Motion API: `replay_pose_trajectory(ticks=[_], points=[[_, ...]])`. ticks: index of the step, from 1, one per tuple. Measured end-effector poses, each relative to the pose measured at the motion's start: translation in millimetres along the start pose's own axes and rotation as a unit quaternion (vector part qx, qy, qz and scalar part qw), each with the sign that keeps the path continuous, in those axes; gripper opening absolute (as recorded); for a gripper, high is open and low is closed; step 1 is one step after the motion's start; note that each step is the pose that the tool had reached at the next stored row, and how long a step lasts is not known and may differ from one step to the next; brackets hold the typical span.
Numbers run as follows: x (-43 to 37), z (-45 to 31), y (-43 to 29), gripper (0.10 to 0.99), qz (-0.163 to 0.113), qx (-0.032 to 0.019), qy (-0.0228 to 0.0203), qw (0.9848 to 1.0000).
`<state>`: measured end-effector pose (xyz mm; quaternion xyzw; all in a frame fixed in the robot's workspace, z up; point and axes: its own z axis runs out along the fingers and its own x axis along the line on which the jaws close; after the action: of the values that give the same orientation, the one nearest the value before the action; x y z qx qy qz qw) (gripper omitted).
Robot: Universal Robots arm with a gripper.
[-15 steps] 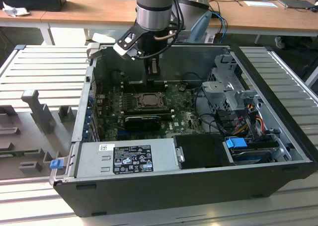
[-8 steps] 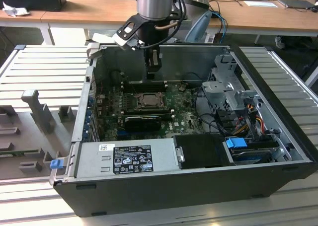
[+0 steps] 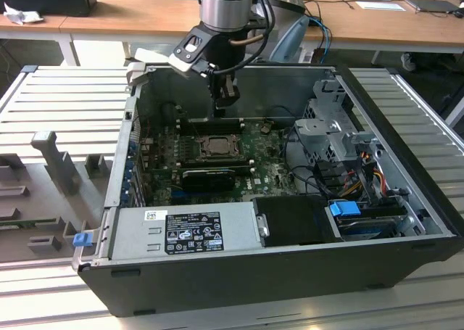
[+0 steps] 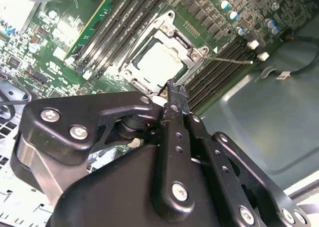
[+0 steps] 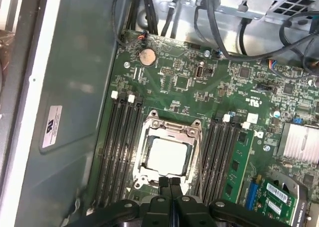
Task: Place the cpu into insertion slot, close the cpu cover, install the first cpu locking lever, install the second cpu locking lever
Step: 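Install the first cpu locking lever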
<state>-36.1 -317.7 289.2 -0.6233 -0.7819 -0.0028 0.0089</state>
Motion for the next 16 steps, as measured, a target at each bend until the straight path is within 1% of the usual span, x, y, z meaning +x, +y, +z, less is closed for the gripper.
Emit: replay_pose_trajectory(ticks=[6, 7, 9, 13, 16], points=[[0.0, 0.1, 0.0, 0.106, -0.034, 0.0005, -0.0002, 0.9994], [0.0, 0.1, 0.0, 0.106, -0.041, 0.0007, -0.0002, 0.9992], [0.0, 0.1, 0.0, 0.106, -0.062, 0.001, -0.0004, 0.9981], [0.0, 0.1, 0.0, 0.106, -0.078, 0.0013, -0.0005, 0.997], [0.0, 0.1, 0.0, 0.106, -0.094, 0.0016, -0.0006, 0.9956]])
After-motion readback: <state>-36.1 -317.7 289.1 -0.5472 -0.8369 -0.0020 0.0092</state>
